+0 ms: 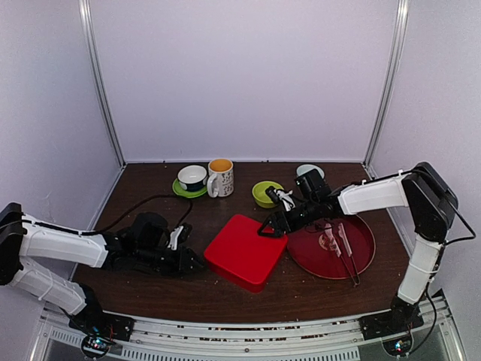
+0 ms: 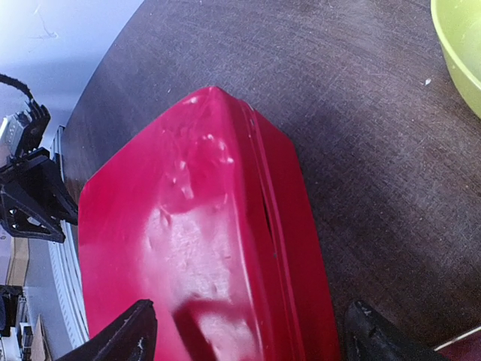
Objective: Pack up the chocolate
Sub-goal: Press the box lid onto the packing box.
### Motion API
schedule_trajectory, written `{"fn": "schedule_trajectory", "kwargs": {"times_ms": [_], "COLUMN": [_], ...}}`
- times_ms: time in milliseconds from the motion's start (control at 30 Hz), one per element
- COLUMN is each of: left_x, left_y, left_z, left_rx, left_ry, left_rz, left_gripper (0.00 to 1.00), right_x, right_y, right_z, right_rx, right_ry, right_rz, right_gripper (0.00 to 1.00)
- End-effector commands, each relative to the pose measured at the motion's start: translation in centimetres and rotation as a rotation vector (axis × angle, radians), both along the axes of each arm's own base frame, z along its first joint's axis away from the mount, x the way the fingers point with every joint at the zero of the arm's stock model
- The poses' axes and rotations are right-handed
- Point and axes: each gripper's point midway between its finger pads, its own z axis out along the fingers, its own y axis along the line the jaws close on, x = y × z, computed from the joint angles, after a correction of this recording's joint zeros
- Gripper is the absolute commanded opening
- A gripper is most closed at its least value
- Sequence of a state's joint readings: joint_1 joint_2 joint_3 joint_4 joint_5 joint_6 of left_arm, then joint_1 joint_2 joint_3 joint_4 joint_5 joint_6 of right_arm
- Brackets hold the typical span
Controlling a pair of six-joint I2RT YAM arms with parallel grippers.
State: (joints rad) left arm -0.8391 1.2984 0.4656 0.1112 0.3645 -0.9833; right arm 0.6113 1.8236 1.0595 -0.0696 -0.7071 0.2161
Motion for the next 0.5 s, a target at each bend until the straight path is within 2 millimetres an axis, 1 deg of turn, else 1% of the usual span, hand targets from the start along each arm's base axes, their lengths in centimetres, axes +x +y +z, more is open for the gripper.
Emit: {"fn": "schedule_trajectory", "kwargs": {"times_ms": [0,67,200,333,400,467], "left_x": [-1.2,-1.1,-0.6,-0.7,-0.8,-0.9], "left_y": [0.3,0.2,-0.7,-1.0,-0.7,-0.6], "left_z": [0.1,0.1,0.4,0.1,-0.2,-0.3], "left_rx": [-0.044,-0.049,-0.092,-0.110,-0.107,-0.101], "left_ry": [0.025,0.025,0.019,0.031,0.036,0.034], "left_rz": [-0.003,-0.003,-0.002,-0.004,0.001,0.003], "left_gripper": [0.33,0.33,0.33,0.33,0.33,0.33], "right_x": [0.0,-0.2,-1.1,-2.7,-3.9,-4.4], "right_y": [0.8,0.9,0.8,0.4,0.3,0.5], "right_z": [-0.3,-0.5,-0.7,-0.7,-0.7,-0.4], "right_rx": [-0.002,0.001,0.013,0.003,0.008,0.030], "right_ry": [0.017,0.030,0.063,0.058,0.066,0.064], "right_rz": [0.019,0.026,0.047,0.053,0.049,0.038], "right_gripper": [0.86,0.85,0.84,0.84,0.84,0.84]}}
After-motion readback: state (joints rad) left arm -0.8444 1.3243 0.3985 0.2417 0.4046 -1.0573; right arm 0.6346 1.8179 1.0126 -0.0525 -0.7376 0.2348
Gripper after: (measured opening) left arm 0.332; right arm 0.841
